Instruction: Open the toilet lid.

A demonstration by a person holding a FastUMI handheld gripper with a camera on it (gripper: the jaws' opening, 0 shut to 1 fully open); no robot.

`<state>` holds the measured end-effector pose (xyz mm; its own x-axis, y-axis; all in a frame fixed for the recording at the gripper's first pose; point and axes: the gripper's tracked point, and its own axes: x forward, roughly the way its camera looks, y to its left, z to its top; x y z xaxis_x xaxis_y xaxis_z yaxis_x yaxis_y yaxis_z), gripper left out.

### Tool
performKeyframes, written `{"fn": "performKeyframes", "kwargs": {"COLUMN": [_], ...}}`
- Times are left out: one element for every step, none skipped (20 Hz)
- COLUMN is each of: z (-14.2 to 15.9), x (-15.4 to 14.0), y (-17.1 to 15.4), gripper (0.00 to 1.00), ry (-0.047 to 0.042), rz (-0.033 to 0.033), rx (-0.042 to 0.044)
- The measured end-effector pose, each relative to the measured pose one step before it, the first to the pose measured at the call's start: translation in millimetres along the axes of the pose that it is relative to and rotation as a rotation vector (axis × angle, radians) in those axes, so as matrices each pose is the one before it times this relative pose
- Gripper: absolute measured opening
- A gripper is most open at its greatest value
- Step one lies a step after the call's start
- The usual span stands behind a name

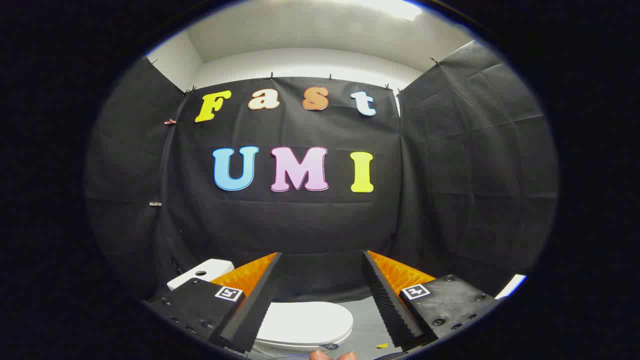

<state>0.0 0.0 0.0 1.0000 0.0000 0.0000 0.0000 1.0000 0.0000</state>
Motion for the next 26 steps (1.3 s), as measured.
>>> {"fn": "performKeyframes", "kwargs": {"z": [0.03,-1.15,-1.23,0.18,2.34,0.59,-0.18,0.06,-1.1,-1.27,-1.59,-1.78,-0.33,-0.46,-0.54,-0.85,-0.86,-1.3,-0.02,-2.46,-3.18,-4.19,-5.66,-4.0,-6.03,-6.73], "x": [0.31,0.01,-0.4,-0.71,-0.72,0.6,0.11,0.21,0.09,0.44,0.1,1.28,0.33,0.89,0.16,1.72,1.99,3.73,1.19,2.22,0.53,0.79,0.79,0.1,1.2,1.44], "y": [0.86,0.3,0.51,0.45,0.34,0.21,-0.38,-0.59,1.25,0.28,-1.13,-0.26,0.25,-0.68,-0.41,-1.17,-2.62,-4.21,-2.46,0.24,3.25,2.89,0.11,0.64,0.2,1.77], "gripper": [0.99,0.99,0.99,0.99,0.99,0.99,0.99,0.99,0.99,0.99,0.99,0.99,0.99,0.99,0.99,0.99,0.99,0.99,0.99,0.99,0.99,0.99,0.99,0.99,0.99,0.99], "ry": [-0.00005,0.00293,0.00229,-0.00298,-0.00276,-0.00235,-0.00205,-0.00052,0.0012,0.00249,0.00364,0.00332,0.00133,-0.00054,-0.00188,-0.00343,-0.00459,-0.00855,-0.0124,-0.00881,-0.0062,-0.00597,-0.0022,-0.00707,-0.00161,-0.00004], "rz": [0.00089,0.00119,0.00237,0.00291,0.00227,-0.00172,-0.0016,-0.00046,0.00162,-0.00036,0.00059,0.00064,0.00085,-0.00068,-0.00126,-0.00167,-0.01,-0.01531,-0.01015,0.00181,0.00834,0.00585,0.00624,0.006,0.00333,0.01063], "rx": [-0.00085,-0.00007,-0.00062,0.00184,0.00029,-0.00087,-0.00212,-0.0031,-0.00292,-0.00311,-0.00216,-0.00094,0.00064,0.00118,-0.00061,-0.00345,-0.00867,-0.01312,-0.01054,-0.00391,0.00397,0.00741,-0.00115,-0.00314,-0.00214,-0.00443]}}
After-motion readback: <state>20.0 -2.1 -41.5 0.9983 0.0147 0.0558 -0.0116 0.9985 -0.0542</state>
